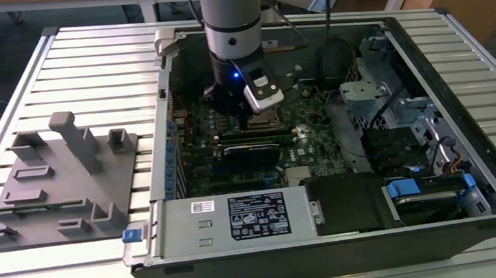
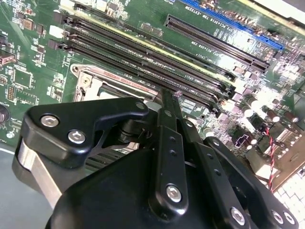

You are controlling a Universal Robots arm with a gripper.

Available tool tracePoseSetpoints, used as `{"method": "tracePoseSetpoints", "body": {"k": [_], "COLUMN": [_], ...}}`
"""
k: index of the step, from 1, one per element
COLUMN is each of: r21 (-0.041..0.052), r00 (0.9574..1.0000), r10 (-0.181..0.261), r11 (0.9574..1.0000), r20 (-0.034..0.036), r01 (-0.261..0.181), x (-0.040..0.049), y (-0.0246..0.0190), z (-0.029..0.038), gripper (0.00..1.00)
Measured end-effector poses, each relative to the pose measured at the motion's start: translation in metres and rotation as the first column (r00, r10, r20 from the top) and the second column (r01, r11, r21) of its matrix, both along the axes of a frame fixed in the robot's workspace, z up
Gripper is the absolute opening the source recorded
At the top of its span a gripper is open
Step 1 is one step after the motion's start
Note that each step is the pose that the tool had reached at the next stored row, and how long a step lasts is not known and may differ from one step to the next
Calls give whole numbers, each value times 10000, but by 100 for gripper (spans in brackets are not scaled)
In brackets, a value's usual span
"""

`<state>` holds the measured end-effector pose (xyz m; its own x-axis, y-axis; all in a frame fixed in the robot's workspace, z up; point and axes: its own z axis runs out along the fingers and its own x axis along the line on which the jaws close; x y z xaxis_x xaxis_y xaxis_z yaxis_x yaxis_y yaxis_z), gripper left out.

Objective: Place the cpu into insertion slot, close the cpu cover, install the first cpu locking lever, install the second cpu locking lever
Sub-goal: 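Install the second cpu locking lever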

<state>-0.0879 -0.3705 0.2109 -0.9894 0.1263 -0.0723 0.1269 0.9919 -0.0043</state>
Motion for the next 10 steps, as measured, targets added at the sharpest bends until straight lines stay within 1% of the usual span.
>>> {"method": "tracePoseSetpoints", "body": {"k": [4, 10], "r21": [-1, 0], "r00": [10000, 10000], "r10": [0, -1], "r11": [10000, 10000], "r20": [-1, 0], "r01": [0, 1], "x": [-8, -26], "y": [0, -3], "z": [-24, -27], "gripper": [11, 11]}}
